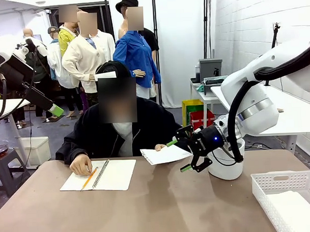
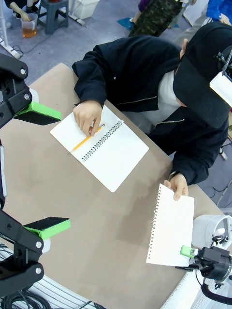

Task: Sort the paper based on its condition.
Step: If a person hands you a paper, place it in the Organizing basket , and if it's crumpled, put it in the Trash can.

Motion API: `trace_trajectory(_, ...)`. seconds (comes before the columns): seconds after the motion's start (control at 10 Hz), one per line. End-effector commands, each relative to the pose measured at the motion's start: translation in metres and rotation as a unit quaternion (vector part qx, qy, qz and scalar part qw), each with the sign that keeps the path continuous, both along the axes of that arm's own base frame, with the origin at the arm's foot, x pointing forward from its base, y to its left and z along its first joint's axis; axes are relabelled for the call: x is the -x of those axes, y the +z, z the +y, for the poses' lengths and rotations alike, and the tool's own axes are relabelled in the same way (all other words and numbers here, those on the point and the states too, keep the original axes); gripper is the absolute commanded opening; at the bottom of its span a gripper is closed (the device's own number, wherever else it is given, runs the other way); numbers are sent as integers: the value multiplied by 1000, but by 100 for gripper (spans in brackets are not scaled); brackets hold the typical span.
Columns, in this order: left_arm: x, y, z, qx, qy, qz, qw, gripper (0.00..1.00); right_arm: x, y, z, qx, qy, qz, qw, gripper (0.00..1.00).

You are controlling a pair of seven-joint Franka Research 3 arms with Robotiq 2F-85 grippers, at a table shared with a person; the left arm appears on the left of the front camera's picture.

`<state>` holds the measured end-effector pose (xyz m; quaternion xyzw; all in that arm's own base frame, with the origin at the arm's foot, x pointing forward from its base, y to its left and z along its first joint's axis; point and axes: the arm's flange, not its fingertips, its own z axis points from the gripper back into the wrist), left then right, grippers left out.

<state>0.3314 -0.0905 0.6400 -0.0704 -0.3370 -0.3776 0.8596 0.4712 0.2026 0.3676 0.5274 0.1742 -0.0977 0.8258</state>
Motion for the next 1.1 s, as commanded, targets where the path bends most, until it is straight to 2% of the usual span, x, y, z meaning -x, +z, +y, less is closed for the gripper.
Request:
trace_trajectory(0.0, 1, 0, 0, -4, 3, 2, 1000, 100, -9, -10, 4, -30, 7, -9, 999, 100)
trace_trajectory(0.1, 1, 0, 0, -4, 3, 2, 1000, 100, -16, -12, 2, -28, 3, -20, 999, 100)
trace_trajectory(0.2, 1, 0, 0, -4, 3, 2, 1000, 100, -1, -4, 1, -5, 2, 0, 1000, 100)
trace_trajectory(0.8, 1, 0, 0, -4, 3, 2, 1000, 100, -6, -5, 1, -8, 2, -6, 1000, 100)
trace_trajectory(0.9, 1, 0, 0, -4, 3, 2, 1000, 100, -7, -6, -1, -10, 2, -9, 1000, 85)
trace_trajectory(1.0, 1, 0, 0, -4, 3, 2, 1000, 100, -6, -5, -3, -13, -3, -14, 1000, 66)
